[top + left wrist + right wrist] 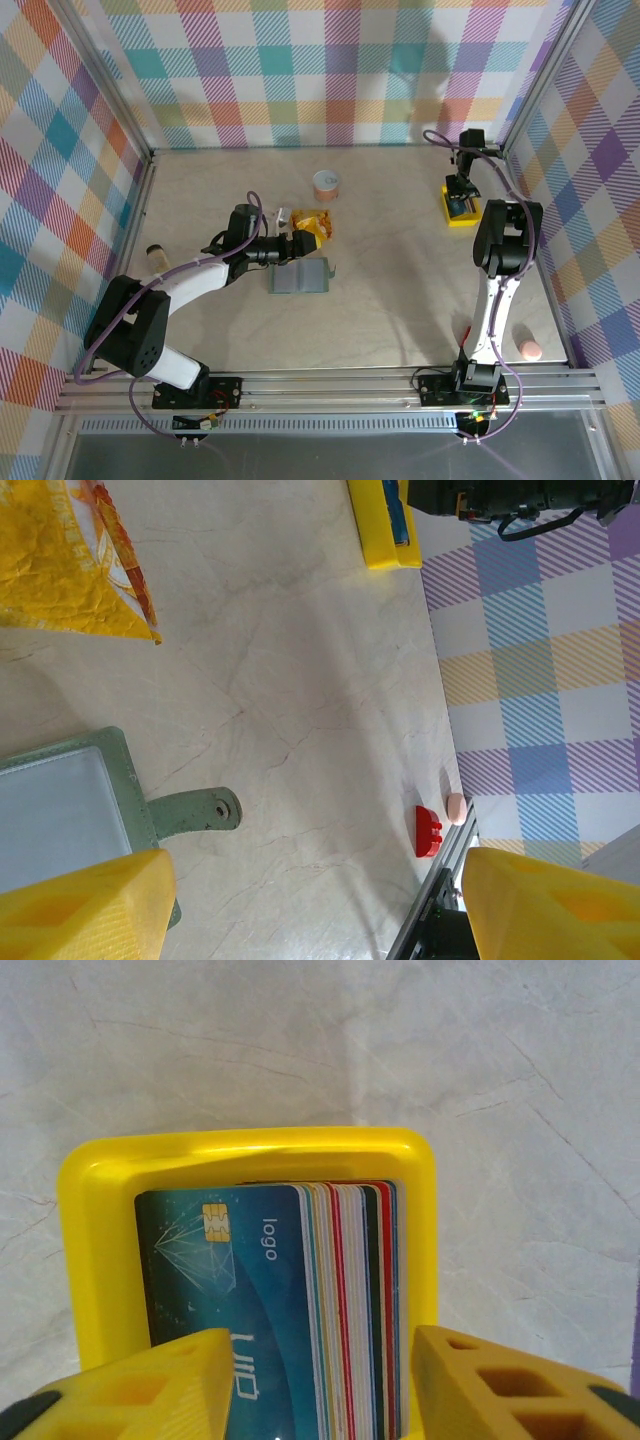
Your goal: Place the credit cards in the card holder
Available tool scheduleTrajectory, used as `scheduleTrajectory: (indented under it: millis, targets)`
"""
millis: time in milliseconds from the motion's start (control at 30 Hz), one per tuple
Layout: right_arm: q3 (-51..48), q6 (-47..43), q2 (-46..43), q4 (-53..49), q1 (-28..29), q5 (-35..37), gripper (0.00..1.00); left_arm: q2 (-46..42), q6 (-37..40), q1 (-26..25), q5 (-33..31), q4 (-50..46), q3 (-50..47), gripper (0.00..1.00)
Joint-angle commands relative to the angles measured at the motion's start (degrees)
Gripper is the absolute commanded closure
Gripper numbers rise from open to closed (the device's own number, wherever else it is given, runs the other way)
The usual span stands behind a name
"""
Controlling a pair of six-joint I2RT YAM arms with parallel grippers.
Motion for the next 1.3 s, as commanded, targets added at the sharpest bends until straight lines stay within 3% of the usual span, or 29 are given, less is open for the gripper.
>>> scheduleTrajectory:
  millis: [0, 267, 567, 733, 900, 1267]
  targets:
    - [-0.2, -0.5, -1.8, -1.8, -0.3, 1.8, 0.45, -0.5, 1.0, -0.8, -0.1, -0.2, 1.7, 0.25]
    - [0.6, -1.7, 1.4, -2.4, -1.0, 2.0, 0.37, -0.6, 1.2, -0.8, -0.2, -0.9, 2.0, 0.25]
    - [1.5, -2.2, 2.9, -1.4, -1.4, 3.3, 0.35, 0.1, 1.4, -0.9, -0.3, -1.4, 2.9, 0.25]
    - [1.0, -2.1, 2.2, 0.9, -1.6, 4.0, 0.44, 0.2, 1.4, -1.1, -0.5, -1.7, 3.2, 0.25]
    - [0.7, -2.5, 1.9, 1.6, -1.6, 3.6, 0.65, 0.4, 1.4, -1.2, -0.7, -1.7, 3.2, 0.25]
    - [1.7, -1.9, 2.3, 1.1, -2.1, 1.7, 0.78, 1.2, 1.4, -1.5, -0.8, -1.6, 3.5, 0.25]
